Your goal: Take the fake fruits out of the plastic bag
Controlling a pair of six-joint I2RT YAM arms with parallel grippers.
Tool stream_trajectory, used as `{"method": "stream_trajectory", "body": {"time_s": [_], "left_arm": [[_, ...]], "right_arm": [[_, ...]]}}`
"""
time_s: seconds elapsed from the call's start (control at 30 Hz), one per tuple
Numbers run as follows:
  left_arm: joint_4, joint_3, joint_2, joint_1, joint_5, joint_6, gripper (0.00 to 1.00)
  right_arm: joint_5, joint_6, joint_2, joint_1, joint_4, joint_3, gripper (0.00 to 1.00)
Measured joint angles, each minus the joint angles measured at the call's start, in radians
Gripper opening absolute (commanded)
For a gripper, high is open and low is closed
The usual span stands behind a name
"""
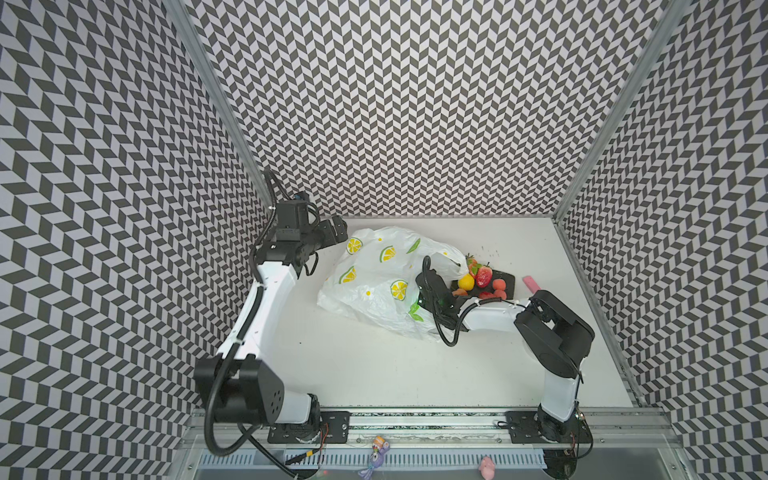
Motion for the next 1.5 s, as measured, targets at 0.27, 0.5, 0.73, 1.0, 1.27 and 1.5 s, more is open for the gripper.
{"method": "stream_trajectory", "body": {"time_s": [0.27,0.5,0.73,1.0,1.27,1.5], "left_arm": [[-0.117,-0.360,-0.299,-0.145,-0.010,-0.285,1.00],[-0.152,-0.489,-0.305,-0.164,0.005,-0.425,1.00],[-0.121,-0.541,-0.301,-0.164,0.000,-0.476,0.62],[-0.032,-0.598,-0.275,-0.164,-0.018,-0.488,0.06],[0.001,-0.603,-0.274,-0.164,-0.041,-0.483,0.00],[0.002,-0.603,-0.274,-0.164,-0.067,-0.483,0.00]], "right_arm": [[-0.012,-0.066,0.011,0.047,-0.046,0.082,0.52],[-0.018,-0.116,0.011,0.081,-0.098,0.083,0.53],[-0.022,-0.143,0.011,0.093,-0.114,0.093,0.53],[0.035,-0.258,-0.167,0.093,-0.197,0.011,0.55],[0.143,-0.470,-0.392,0.093,-0.268,-0.126,0.60],[0.260,-0.760,-0.430,0.063,-0.364,-0.196,0.71]]}}
